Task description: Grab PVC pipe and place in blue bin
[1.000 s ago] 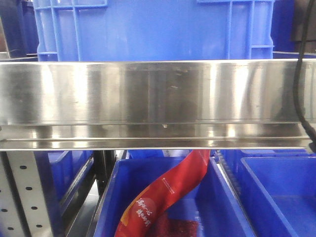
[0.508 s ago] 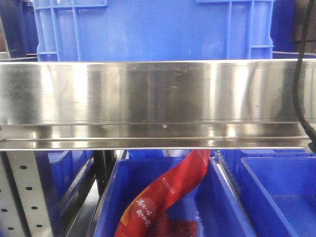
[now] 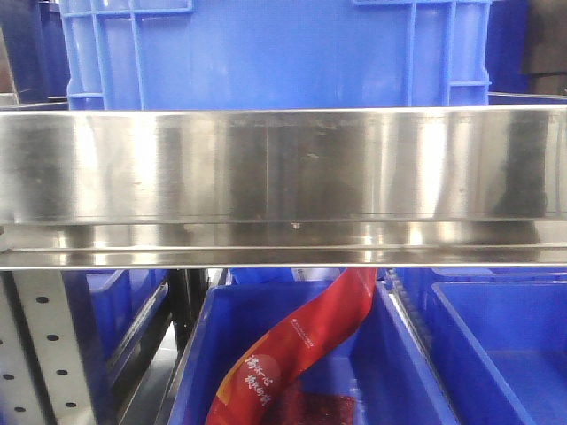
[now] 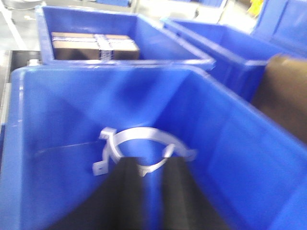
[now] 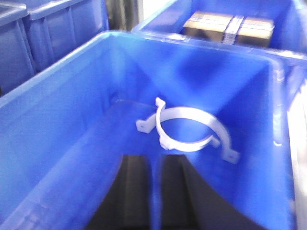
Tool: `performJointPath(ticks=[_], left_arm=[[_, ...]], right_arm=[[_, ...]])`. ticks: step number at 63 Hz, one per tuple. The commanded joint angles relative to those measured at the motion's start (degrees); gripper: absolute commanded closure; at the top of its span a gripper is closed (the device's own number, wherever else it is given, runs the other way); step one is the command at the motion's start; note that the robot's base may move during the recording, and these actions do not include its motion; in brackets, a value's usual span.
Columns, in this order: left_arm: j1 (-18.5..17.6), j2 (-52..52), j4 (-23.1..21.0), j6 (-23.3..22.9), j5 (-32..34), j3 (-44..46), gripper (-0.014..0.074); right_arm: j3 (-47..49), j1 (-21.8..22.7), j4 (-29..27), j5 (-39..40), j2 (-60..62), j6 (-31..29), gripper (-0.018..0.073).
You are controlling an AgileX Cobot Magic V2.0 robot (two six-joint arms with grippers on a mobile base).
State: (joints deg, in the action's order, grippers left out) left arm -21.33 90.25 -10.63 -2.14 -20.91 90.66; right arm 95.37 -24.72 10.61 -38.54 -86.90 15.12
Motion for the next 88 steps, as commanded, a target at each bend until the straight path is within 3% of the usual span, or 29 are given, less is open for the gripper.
performJointPath(ticks=[1, 13, 22, 27, 42, 55, 71, 88], left_arm=[[0.05, -1.52, -0.83, 0.08, 0.48, 0.49, 0.0707], [0.05, -6.24, -0.83, 0.08, -2.13, 0.49, 0.0707], [0.05, -11.0, -0.72, 0.08, -11.17, 0.49, 0.0707], [-0.53, -13.84, -1.03, 0.08, -12.94, -0.45, 0.0707], [-2.32, -25.43, -0.3, 0.61, -4.73, -11.88, 0.0707], [-2.51, -36.18, 0.76, 0.61, 8.62, -31.18, 0.0707], [-2.51, -46.96, 0.76, 0.61, 9.9, -49.05, 0.0707], [-2.51, -51.92, 0.65, 0.61, 9.69, -55.22, 0.0707]], right_arm=[[0.52, 0.28, -0.33, -1.63, 2.73, -0.06, 0.072], [0.52, 0.28, -1.96, -3.5, 7.96, -0.06, 0.072], [0.41, 0.28, -3.38, -10.22, 10.3, -0.06, 0.0721], [-0.82, 0.16, -6.59, -9.1, 12.02, -0.06, 0.0721], [-14.84, -2.66, -7.73, 9.87, 20.69, -0.06, 0.0721], [-34.39, -2.78, -7.61, 26.22, 30.25, -0.14, 0.0721], [-50.7, -2.78, -7.61, 25.28, 44.38, -0.14, 0.0721], [-55.74, -2.78, -8.27, 25.16, 52.38, -0.14, 0.0721]])
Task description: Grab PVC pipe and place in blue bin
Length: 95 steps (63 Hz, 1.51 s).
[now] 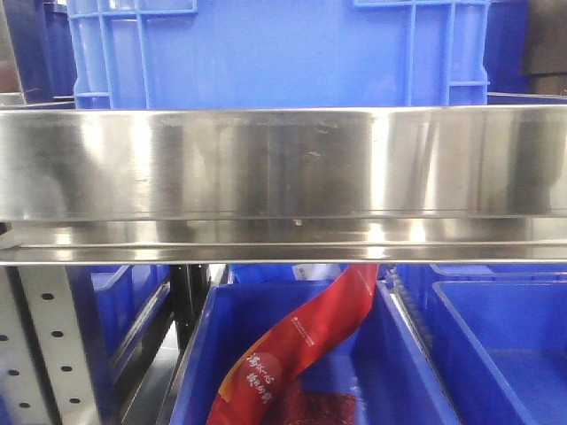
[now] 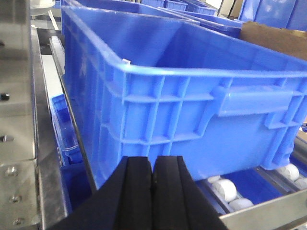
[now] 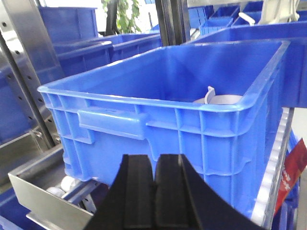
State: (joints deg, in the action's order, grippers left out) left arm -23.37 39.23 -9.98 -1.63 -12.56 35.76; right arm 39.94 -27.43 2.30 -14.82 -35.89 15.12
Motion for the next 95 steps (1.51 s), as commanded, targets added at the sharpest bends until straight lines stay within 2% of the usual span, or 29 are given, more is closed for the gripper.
performJointPath(ticks=[1, 58, 64, 72, 75, 77, 83, 86, 89, 95], left_arm=[[-0.47, -0.89, 0.0, 0.1, 1.33, -0.31, 0.0707], [-0.47, -0.91, 0.0, 0.1, 1.53, -0.31, 0.0707], [-0.47, -0.91, 0.0, 0.1, 1.53, -0.31, 0.0707], [-0.47, -0.91, 0.0, 0.1, 1.53, -0.31, 0.0707], [-0.47, -0.91, 0.0, 0.1, 1.53, -0.31, 0.0707], [-0.47, -0.91, 0.0, 0.1, 1.53, -0.31, 0.0707], [-0.47, -0.91, 0.0, 0.1, 1.53, -0.31, 0.0707], [-0.47, -0.91, 0.0, 0.1, 1.53, -0.31, 0.0707], [-0.47, -0.91, 0.0, 0.1, 1.53, -0.31, 0.0707], [-0.47, -0.91, 0.0, 0.1, 1.53, -0.31, 0.0707]], right_arm=[[-0.3, -0.06, 0.03, 1.46, 1.49, -0.14, 0.0721], [-0.3, -0.06, 0.03, 2.06, 1.77, -0.14, 0.0721], [-0.58, -0.06, -0.09, 3.99, 2.3, -0.14, 0.0721], [-4.45, -0.06, -0.18, 10.96, 4.54, -0.14, 0.0721], [-7.32, -0.06, -0.67, 14.82, 5.54, -2.0, 0.0721], [-9.33, -0.06, -2.3, 17.93, 6.4, -5.78, 0.0721], [-15.6, 1.34, -9.52, 25.61, 9.58, -23.56, 0.0721], [-18.99, 2.42, -14.04, 27.55, 11.25, -29.65, 0.0721], [-22.44, 3.61, -16.91, 29.43, 12.83, -31.78, 0.0721], [-29.16, 6.52, -19.28, 32.04, 16.19, -31.78, 0.0721]])
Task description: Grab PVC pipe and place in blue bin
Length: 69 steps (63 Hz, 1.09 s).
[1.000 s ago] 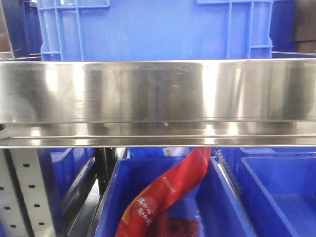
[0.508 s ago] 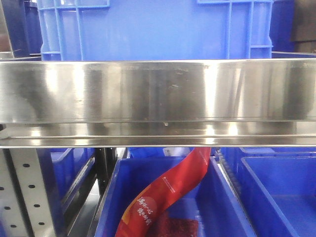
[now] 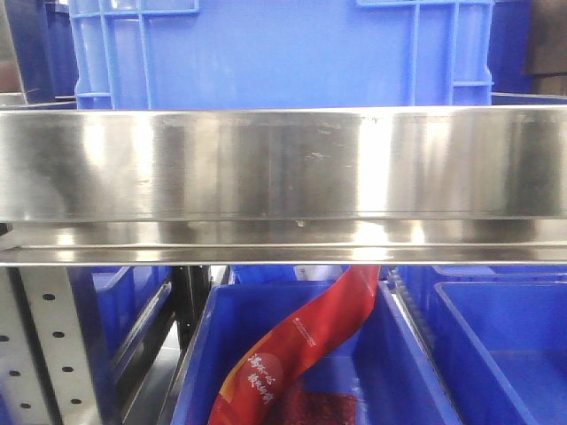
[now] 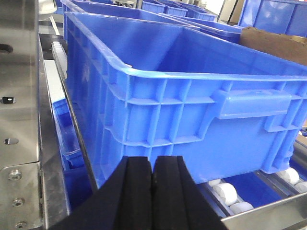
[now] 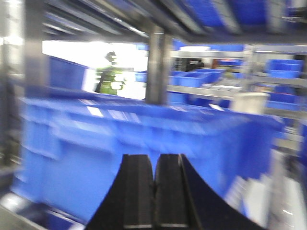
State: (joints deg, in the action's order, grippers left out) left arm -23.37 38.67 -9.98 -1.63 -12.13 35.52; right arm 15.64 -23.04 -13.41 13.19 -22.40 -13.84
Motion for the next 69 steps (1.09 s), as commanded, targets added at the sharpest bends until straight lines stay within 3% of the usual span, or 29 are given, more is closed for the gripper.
performJointPath(ticks=[1, 14, 20, 28, 42, 53, 62, 69], left_arm=[[-0.47, -0.34, 0.0, 0.1, 1.11, -0.07, 0.0707], [-0.47, -0.34, 0.0, 0.1, 1.11, -0.07, 0.0707], [-0.47, -0.34, 0.0, 0.1, 1.11, -0.07, 0.0707], [-0.47, -0.34, 0.0, 0.1, 1.11, -0.07, 0.0707], [-0.47, -0.34, 0.0, 0.1, 1.11, -0.07, 0.0707], [-0.47, -0.34, 0.0, 0.1, 1.11, -0.07, 0.0707], [-0.47, -0.34, 0.0, 0.1, 1.11, -0.07, 0.0707], [-0.47, -0.34, 0.0, 0.1, 1.19, -0.07, 0.0707]], right_arm=[[-6.29, 2.57, -3.99, 4.45, 3.22, -2.81, 0.0721], [-15.64, 9.8, -6.86, 7.24, 12.4, -2.81, 0.0721], [-15.64, 13.04, -5.74, -1.37, 16.14, -2.81, 0.0721], [-15.64, 16.93, 0.14, -7.71, 19.14, -2.81, 0.0721], [-15.64, 22.57, 0.15, -14.18, 22.4, -2.81, 0.0721], [-15.64, 26.56, 0.27, -24.95, 22.4, -2.81, 0.0721], [-15.64, 26.86, 0.83, -19.99, 22.4, -1.87, 0.0721], [-15.64, 26.86, 9.21, -12.38, 22.4, 6.17, 0.0721]])
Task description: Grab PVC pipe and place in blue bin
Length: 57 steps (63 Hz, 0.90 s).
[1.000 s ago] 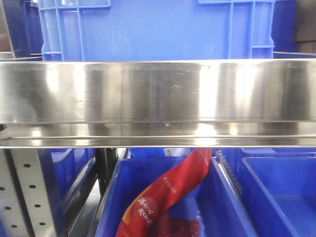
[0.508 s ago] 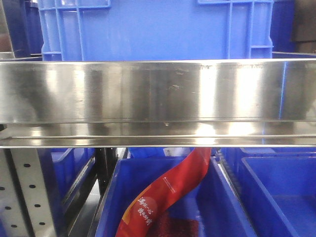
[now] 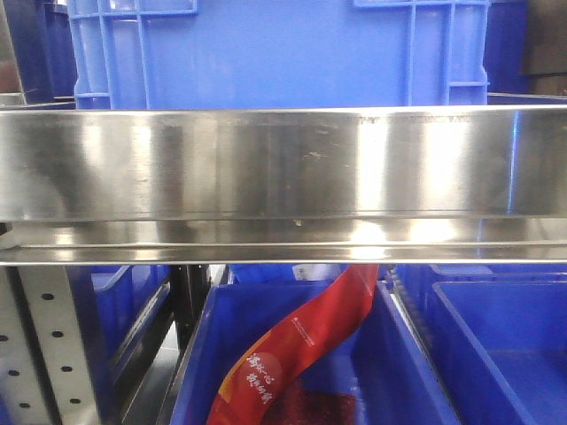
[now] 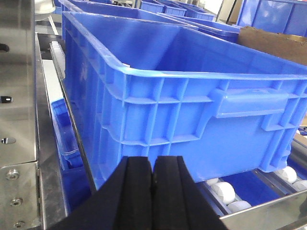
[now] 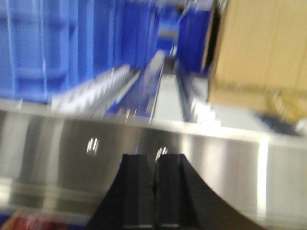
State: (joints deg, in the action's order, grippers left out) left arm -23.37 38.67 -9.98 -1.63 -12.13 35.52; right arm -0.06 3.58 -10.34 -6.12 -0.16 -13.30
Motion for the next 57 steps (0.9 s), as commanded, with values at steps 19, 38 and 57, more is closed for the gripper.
performJointPath(ticks=[19, 38, 57], left_arm=[[-0.47, -0.34, 0.0, 0.1, 1.19, -0.07, 0.0707], [-0.47, -0.34, 0.0, 0.1, 1.19, -0.07, 0.0707], [-0.47, -0.34, 0.0, 0.1, 1.19, -0.07, 0.0707]], right_arm=[[0.06, 0.24, 9.85, 5.37, 0.16, 9.2, 0.0721], [0.06, 0.24, 9.85, 5.37, 0.16, 9.2, 0.0721], [0.06, 0.24, 9.85, 5.37, 0.16, 9.2, 0.0721]])
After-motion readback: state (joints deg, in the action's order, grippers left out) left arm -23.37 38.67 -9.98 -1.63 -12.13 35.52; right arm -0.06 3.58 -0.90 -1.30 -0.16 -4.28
